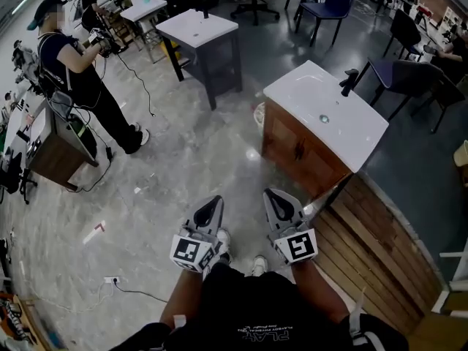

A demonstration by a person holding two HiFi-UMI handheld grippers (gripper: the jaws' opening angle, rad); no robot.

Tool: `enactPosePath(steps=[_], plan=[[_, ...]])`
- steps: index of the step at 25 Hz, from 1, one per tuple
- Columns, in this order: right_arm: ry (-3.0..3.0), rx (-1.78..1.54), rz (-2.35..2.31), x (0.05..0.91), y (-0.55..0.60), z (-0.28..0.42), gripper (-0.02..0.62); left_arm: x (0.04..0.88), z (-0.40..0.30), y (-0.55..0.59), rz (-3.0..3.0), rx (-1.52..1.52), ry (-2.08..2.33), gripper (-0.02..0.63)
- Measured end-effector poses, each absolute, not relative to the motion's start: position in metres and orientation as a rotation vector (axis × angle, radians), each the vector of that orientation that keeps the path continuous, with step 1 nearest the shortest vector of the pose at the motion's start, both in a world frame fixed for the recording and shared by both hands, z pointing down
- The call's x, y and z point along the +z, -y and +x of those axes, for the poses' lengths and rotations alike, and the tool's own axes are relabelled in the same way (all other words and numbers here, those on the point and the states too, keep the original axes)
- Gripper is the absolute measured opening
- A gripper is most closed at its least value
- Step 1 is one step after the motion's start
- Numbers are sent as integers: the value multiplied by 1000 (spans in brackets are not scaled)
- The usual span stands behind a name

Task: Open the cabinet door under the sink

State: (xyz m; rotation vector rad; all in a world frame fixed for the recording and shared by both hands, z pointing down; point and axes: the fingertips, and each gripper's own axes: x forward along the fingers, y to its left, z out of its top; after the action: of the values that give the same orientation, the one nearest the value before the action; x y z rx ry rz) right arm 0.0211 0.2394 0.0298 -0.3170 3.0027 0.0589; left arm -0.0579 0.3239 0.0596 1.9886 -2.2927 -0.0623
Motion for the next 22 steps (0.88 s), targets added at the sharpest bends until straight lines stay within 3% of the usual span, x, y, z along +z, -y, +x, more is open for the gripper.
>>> enactPosePath(steps=[15, 22], plan=[[-3034, 162, -549, 33, -187, -106, 25, 46, -196, -251, 2180, -125, 2110, 21], [-3007, 166, -688, 34, -184, -130, 25, 38, -217, -232, 2315, -148, 2004, 21]])
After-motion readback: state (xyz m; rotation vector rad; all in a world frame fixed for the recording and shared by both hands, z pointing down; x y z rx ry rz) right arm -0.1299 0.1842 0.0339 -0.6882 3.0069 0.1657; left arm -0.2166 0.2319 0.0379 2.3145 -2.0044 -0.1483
